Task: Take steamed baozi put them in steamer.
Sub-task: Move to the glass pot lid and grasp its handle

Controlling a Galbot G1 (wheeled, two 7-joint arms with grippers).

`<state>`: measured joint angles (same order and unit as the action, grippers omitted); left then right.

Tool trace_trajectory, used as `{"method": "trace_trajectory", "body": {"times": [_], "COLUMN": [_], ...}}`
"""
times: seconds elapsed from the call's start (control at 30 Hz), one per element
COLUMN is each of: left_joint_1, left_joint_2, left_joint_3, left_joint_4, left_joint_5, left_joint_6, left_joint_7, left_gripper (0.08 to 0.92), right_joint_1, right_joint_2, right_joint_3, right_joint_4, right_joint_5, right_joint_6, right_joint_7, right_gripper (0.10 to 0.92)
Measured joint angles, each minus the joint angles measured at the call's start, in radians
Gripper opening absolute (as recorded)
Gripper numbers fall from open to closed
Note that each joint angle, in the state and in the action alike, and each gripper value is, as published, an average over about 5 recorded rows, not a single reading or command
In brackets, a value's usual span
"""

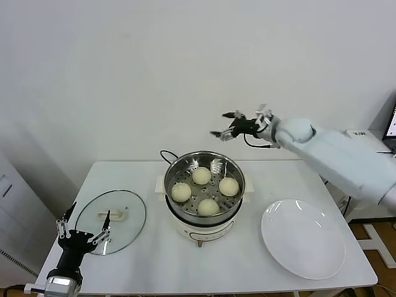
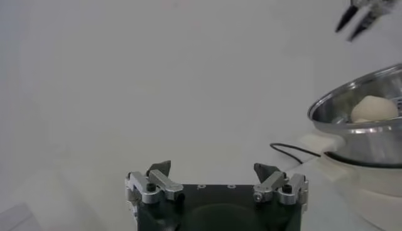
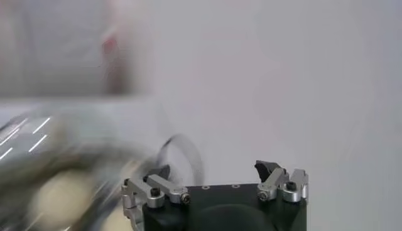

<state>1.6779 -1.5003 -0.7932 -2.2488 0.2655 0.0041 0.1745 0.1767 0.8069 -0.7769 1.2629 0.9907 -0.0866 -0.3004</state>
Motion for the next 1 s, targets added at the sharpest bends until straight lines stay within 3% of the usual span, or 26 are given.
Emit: {"method": "trace_trajectory", "body": {"times": [0.2, 0.4, 1.0], "left_joint_1": [0.001, 0.0, 0.016], "left_joint_2": [0.004, 0.005, 0.009], "left_joint_3": [0.005, 0.011, -0.015], "left_joint_4": [-0.002, 0.002, 0.024], "left_joint_5": [0.004, 0.014, 0.069], "left_joint_6": [0.0, 0.001, -0.027], "left_joint_7": [-0.003, -0.005, -0.013], "left_gripper": [0.823, 0.823, 0.823], "right_joint_1": [-0.318, -0.694, -1.621], "right_joint_2": [-0.025, -0.015, 0.236], "right_joint_3": [0.359, 0.71, 1.409], "right_joint_4": [0.06, 0.179, 0.615], "right_joint_5": [0.0, -0.044, -0.278], "right_joint_6": [0.097, 0.133, 0.087], "right_joint_7": [0.229, 0.348, 0.33], "right_gripper": [0.823, 0.823, 0.823]}}
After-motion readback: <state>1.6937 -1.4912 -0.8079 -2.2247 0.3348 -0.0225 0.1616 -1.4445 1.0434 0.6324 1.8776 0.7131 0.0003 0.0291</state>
